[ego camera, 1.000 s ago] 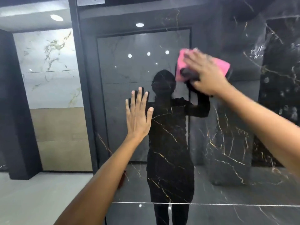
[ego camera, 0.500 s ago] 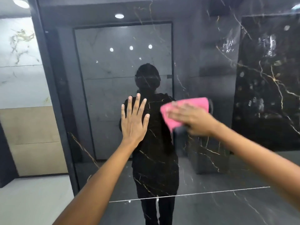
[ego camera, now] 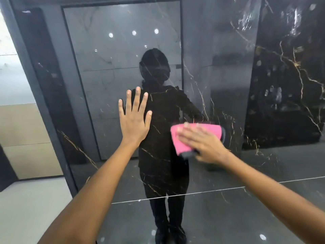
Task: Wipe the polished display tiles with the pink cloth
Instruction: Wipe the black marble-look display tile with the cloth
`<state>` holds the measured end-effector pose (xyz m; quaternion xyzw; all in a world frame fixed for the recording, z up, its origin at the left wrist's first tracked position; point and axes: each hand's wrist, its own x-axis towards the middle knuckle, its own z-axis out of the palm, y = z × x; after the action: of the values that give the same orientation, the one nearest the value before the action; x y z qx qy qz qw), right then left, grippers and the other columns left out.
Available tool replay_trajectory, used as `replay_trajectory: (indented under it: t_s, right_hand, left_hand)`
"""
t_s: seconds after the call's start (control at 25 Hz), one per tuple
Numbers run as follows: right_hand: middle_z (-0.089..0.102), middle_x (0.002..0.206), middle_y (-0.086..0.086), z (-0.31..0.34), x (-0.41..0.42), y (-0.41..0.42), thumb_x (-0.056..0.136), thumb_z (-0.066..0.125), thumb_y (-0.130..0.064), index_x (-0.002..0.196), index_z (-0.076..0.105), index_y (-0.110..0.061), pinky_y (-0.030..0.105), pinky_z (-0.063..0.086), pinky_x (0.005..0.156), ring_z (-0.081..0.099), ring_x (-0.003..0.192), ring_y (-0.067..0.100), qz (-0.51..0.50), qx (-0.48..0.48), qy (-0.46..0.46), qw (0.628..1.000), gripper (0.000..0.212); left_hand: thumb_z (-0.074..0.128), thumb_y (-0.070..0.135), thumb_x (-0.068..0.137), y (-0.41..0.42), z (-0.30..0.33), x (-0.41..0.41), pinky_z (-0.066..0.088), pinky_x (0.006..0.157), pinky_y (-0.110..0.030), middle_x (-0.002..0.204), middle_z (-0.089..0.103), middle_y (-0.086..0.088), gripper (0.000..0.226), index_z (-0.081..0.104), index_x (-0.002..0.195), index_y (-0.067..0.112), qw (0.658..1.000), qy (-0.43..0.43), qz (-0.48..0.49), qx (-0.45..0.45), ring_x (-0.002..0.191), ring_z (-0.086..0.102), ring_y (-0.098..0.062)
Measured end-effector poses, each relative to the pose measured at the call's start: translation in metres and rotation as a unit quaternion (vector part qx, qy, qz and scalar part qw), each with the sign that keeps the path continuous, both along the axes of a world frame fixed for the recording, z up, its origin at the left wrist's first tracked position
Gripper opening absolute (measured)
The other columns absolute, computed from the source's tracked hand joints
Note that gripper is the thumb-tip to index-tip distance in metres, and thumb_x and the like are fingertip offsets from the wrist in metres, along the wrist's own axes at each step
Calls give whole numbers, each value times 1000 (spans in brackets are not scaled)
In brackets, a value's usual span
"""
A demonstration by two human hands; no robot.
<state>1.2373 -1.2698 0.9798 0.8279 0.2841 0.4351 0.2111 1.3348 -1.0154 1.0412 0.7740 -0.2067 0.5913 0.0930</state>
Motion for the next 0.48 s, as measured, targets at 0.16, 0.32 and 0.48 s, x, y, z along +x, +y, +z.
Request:
replay_trajectory:
  t_s: [0.16,0.32,0.48]
  right_hand:
    - [48,141,16,75,22,27,72,55,-6,134,52,-2,36,19,116,33,135,33,40,354,-104,928,63]
    - [51,142,8,-70,23,66,64,65,-3,132,55,-7,37,15,117,41,135,26,80,-30,92,992,69]
    - [53,140,4,-83,11,56,64,79,-1,132,57,-10,34,20,117,47,131,20,97,-143,174,969,72]
  left_hand:
    - [31,39,100,2,2,-3,-6,119,-45,162,17,-7,58,17,154,24,1000,9,-29,-8,149,7,-29]
    - [41,31,95,13,-4,-20,-8,120,-42,161,19,-9,55,34,148,18,987,37,-151,-37,150,7,-27]
    - [43,30,95,31,-59,-44,-8,120,-41,162,13,-4,55,35,147,16,984,79,-115,-106,150,1,-20]
